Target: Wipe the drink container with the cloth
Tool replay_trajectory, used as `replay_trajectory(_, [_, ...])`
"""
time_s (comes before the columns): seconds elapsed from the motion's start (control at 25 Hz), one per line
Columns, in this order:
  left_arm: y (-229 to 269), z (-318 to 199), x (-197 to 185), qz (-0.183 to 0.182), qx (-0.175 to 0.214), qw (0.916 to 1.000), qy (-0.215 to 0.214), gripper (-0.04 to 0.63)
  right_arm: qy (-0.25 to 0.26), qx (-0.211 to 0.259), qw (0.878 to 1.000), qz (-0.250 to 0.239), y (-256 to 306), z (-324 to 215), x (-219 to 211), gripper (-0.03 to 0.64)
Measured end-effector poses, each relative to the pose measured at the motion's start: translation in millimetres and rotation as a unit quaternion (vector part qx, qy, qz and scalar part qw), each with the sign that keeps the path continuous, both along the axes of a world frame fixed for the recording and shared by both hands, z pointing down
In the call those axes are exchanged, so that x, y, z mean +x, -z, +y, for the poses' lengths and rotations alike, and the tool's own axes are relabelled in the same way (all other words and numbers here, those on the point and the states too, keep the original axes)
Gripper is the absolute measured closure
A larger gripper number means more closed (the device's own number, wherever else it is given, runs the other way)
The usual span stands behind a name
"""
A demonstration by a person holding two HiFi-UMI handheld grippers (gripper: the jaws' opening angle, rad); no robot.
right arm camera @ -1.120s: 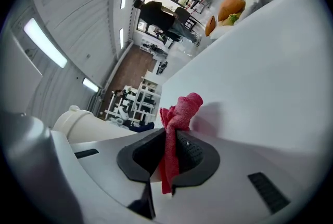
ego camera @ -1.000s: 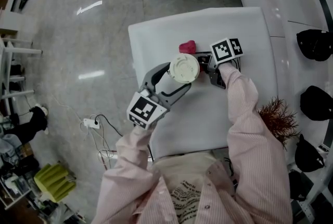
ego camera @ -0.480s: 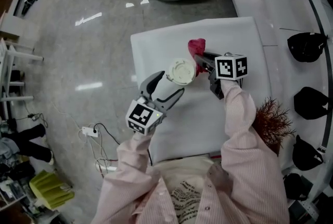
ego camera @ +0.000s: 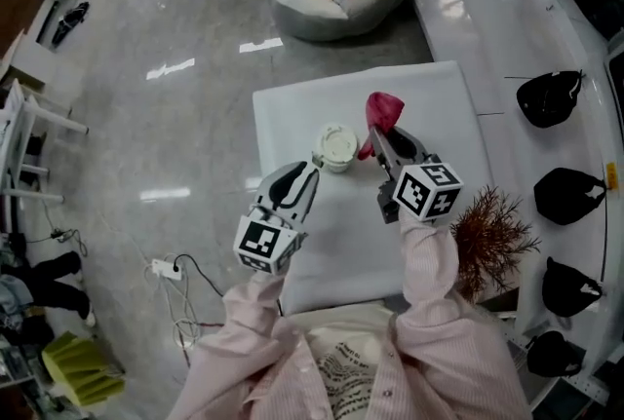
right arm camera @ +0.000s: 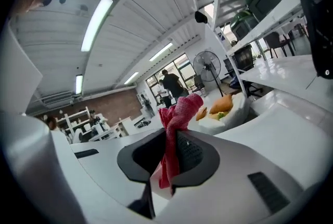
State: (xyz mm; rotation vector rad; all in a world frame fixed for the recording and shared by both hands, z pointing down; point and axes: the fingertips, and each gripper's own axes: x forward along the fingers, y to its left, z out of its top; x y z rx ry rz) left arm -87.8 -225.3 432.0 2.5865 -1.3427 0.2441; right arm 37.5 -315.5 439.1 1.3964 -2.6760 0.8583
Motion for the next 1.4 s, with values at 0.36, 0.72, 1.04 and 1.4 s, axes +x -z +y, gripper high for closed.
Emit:
replay_trajectory(0.36, [34.8, 33.0, -5.8, 0.01, 0.025, 0.9994, 0.024, 0.578, -0.02, 0.08, 0.996, 0.022, 41.6, 58.0, 15.1, 0.58])
replay_trajectory(0.72, [64.2, 67.3, -20.6, -0.012, 0.049, 0.9985, 0.022, 0.592, 0.001, 0.115, 0.993, -0.028, 90.7, 106.3, 13.5, 0.58])
replay_trajectory(1.04, [85.6, 87.7, -45.1, -0.02, 0.073, 0.9961, 0.044, 0.592, 0.019, 0.166, 0.986, -0.015, 122.2, 134.7, 12.9, 0.58])
replay_trajectory(1.4, [107.9, 92.8, -67.1, -0.019, 0.091, 0.9921, 0.085, 0.592, 0.014, 0.189, 0.982, -0.007, 135.2, 143.3, 17.3, 0.58])
